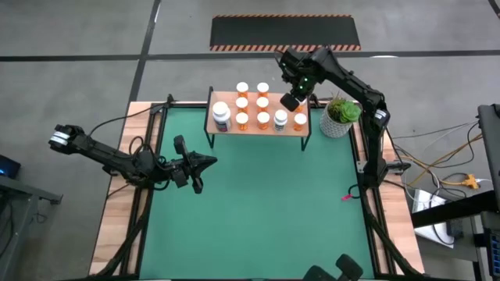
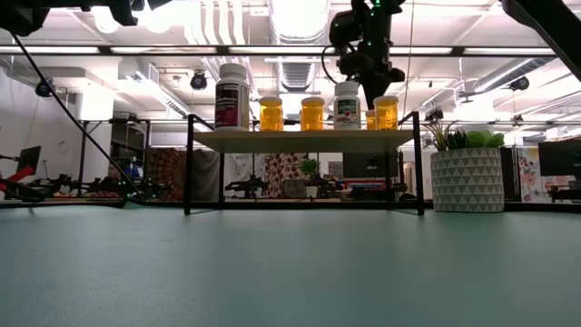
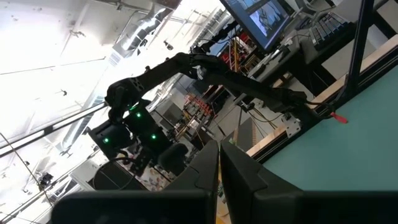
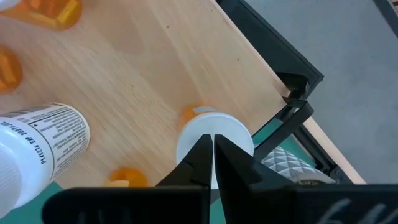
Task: Pick and place medicine bottles onto shelf by color
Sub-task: Put the orange pill bottle on the shelf aligned with the other orange pill bottle
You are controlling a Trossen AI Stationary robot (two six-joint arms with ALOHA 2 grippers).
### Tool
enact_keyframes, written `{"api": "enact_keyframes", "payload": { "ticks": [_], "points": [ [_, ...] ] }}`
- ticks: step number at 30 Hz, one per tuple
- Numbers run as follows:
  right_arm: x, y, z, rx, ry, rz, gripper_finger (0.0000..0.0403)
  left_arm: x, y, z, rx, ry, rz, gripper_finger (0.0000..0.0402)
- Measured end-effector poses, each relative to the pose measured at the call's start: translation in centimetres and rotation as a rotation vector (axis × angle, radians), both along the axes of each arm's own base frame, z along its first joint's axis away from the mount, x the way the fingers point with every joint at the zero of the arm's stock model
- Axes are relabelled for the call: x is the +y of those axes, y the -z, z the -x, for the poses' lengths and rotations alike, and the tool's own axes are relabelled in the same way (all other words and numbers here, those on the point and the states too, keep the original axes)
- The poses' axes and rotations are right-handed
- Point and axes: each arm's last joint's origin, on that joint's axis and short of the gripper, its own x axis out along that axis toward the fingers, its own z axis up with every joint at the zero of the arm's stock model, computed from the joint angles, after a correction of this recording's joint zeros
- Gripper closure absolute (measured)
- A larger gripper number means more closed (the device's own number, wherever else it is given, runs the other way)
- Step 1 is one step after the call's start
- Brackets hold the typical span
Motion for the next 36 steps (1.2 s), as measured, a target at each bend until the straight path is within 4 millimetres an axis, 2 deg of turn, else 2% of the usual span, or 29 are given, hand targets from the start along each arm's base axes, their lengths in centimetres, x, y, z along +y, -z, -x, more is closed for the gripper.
{"api": "enact_keyframes", "payload": {
  "ticks": [9, 20, 36],
  "points": [
    [0.4, 0.7, -0.3, 0.02, -0.007, -0.015, 0.0394, 0.0, 0.0, 0.0, 0.0, 0.0, 0.0, 0.0402],
    [1.3, 0.6, -0.9, 0.018, -0.036, -0.029, 0.0394, 0.0, 0.0, 0.0, 0.001, 0.0, 0.0, 0.0402],
    [1.5, 0.9, -1.0, 0.004, -0.023, -0.056, 0.0394, 0.0, 0.0, 0.0, 0.001, 0.0, 0.0, 0.0402]
  ]
}}
